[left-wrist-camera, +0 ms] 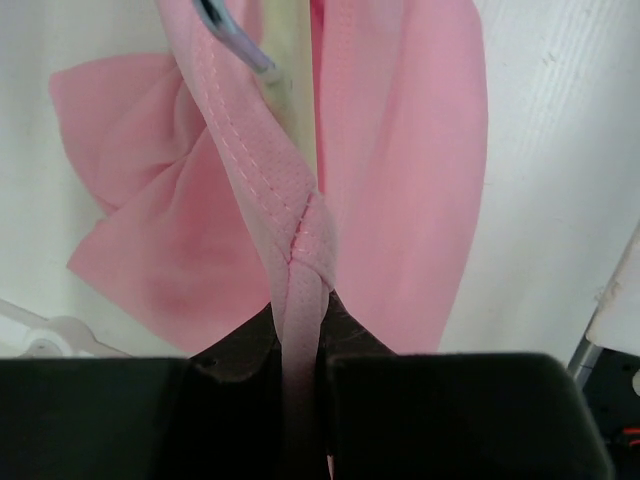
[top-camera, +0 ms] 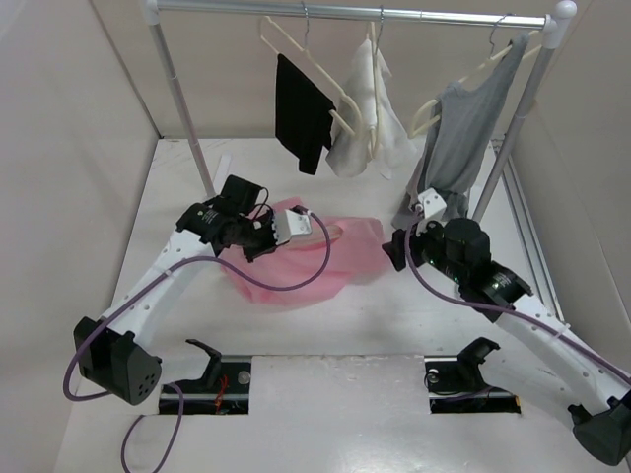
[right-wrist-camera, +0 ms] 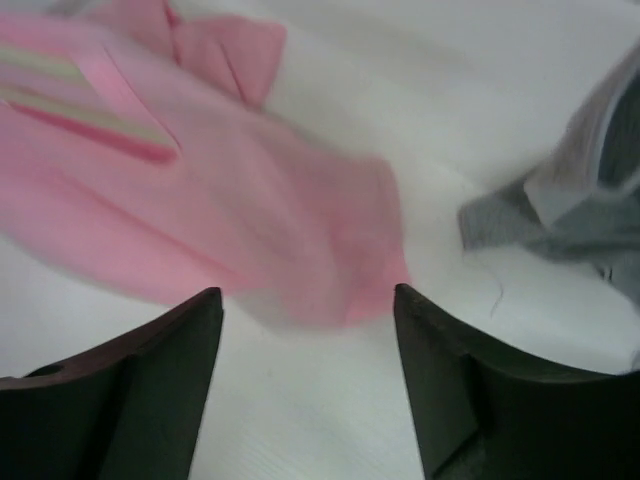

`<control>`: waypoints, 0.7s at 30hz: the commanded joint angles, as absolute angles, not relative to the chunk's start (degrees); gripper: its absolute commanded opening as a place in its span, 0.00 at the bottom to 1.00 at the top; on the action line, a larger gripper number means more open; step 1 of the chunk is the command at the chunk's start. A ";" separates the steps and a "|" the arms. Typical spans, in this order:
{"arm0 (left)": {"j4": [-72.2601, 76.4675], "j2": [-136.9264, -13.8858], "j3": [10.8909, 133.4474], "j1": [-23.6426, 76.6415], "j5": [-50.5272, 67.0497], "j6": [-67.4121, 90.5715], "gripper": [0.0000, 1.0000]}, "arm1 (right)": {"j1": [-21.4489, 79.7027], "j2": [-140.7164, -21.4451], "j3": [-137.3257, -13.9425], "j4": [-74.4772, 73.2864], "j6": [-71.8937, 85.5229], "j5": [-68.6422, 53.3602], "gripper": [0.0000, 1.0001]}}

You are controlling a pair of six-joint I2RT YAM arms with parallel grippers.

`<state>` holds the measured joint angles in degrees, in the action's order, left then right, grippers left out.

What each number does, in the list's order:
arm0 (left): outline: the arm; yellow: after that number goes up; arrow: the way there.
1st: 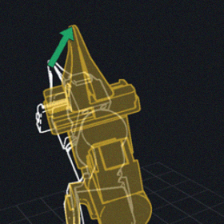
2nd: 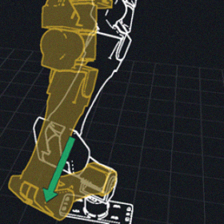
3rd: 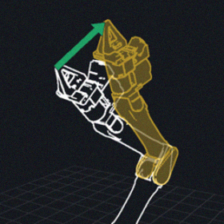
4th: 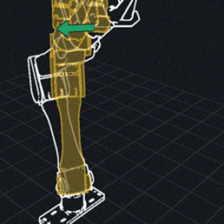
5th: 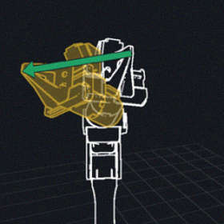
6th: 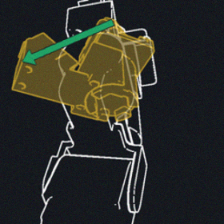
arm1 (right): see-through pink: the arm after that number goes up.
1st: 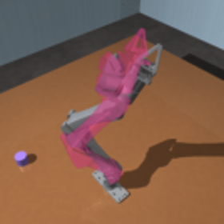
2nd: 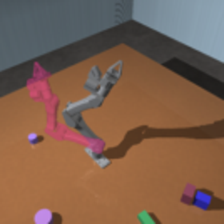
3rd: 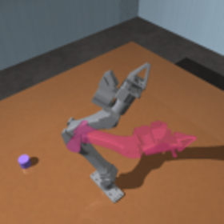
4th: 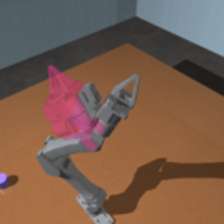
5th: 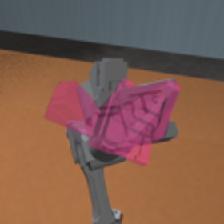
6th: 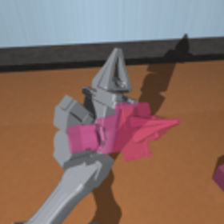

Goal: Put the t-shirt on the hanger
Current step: Place tshirt on hanger

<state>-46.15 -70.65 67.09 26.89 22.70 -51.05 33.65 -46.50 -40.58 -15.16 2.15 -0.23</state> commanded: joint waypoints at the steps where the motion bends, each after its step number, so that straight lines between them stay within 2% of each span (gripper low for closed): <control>1: -49.39 -69.26 68.54 26.72 28.29 -55.11 0.00 | 35.60 -48.60 -46.66 -15.29 -3.95 -0.44 0.76; 3: -49.39 -69.26 69.60 26.72 29.53 -55.11 0.00 | 35.60 -50.79 -46.15 -15.29 -3.96 0.17 0.91; 4: -49.39 -69.26 70.13 26.72 30.66 -54.41 0.00 | 34.99 -51.58 -45.53 -13.47 -3.35 0.18 0.93; 11: -49.39 -70.40 71.46 26.72 30.76 -53.00 0.00 | 30.94 -58.01 -39.55 -2.92 -3.34 -16.06 0.93; 15: -48.87 -70.40 70.32 26.72 30.15 -51.86 0.00 | 30.94 -60.64 -39.55 0.86 -0.45 -16.35 0.92; 17: -48.87 -69.79 70.31 26.72 30.15 -51.86 0.00 | 30.94 -62.05 -38.94 2.37 1.49 -14.94 0.82; 18: -48.87 -69.79 70.31 26.72 30.76 -51.86 0.00 | 30.94 -62.66 -38.94 3.85 2.02 -14.94 0.73; 19: -48.87 -69.79 69.70 26.72 30.76 -51.86 0.00 | 30.24 -63.19 -38.94 4.48 2.02 -14.42 0.60; 20: -48.87 -69.79 69.70 26.72 30.76 -51.86 0.00 | 29.71 -63.19 -38.94 5.00 2.80 -14.41 0.44; 21: -48.87 -69.26 69.70 26.72 30.76 -51.86 0.00 | 29.71 -63.89 -38.94 5.01 2.81 -14.94 0.13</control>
<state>-49.12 -70.78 68.77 26.87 28.08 -52.31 30.63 -63.20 -38.41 -1.37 0.51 -13.87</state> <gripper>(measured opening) 0.050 0.295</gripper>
